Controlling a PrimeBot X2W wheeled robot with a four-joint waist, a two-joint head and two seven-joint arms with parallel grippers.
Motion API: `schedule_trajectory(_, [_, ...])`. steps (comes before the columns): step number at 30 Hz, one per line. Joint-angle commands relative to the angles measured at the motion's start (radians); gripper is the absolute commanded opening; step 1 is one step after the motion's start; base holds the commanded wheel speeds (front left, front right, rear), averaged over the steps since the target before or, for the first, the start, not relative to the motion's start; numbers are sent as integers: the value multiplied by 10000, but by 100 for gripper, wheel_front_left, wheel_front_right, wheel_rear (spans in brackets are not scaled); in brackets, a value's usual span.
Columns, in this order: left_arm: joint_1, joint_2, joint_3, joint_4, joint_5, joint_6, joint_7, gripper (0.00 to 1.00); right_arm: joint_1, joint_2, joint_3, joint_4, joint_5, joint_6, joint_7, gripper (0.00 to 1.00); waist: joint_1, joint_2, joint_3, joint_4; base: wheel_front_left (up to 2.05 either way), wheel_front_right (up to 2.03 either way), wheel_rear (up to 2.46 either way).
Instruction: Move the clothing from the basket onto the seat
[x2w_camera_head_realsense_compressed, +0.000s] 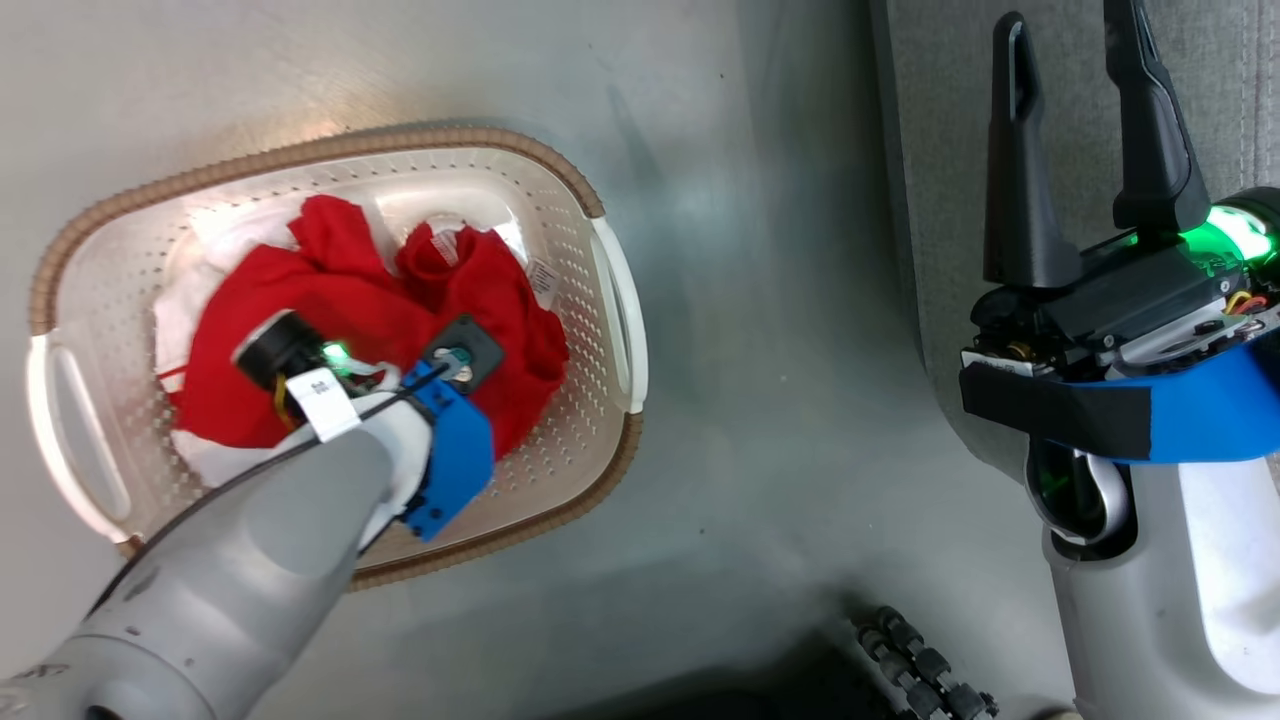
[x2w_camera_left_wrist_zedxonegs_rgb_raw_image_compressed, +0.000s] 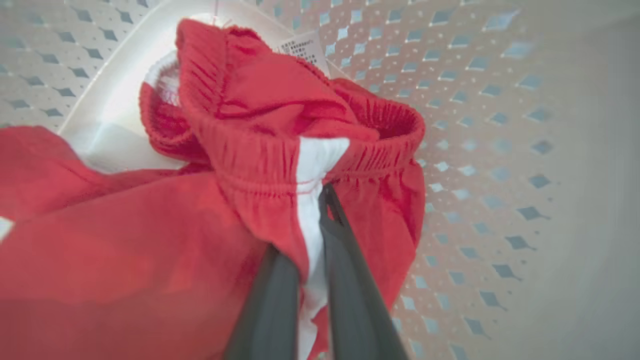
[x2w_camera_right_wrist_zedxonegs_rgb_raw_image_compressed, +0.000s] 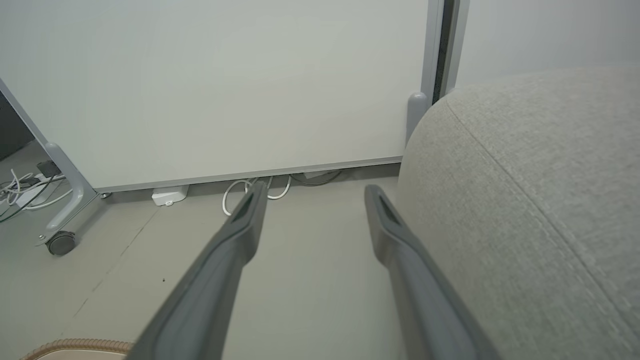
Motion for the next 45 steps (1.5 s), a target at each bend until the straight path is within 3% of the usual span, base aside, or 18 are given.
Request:
schedule_trajectory(1, [74,-156,-24,-168,-110,-1,-405,0,-76,-12,-64,83,-110,19,-35,100,0,0,-296,205,0,0,0])
schedule_trajectory(14, [496,-820,-22,183,-1606,-2,-3070,0,535,-15,-119,674,-497,19,-35,100,0,0,-2321,985,0,0,0])
schedule_trajectory(22, [862,-941,301,171,-2494,-2,-3700,0,1236,-17,-284,1054,-630,19,-36,100,0,0,-3958,1397,0,0,0])
schedule_trajectory(36, [2270,-646,4486,-2486,-497,184,-3702,0,2481,-15,-344,1484,-637,19,-35,100,0,0,-6410,1919,0,0,0])
schedule_trajectory(45, [3055,-945,6147,-3857,815,100,-3703,0,3308,-15,-286,1732,-470,19,-35,100,0,0,-7798,2069,0,0,0])
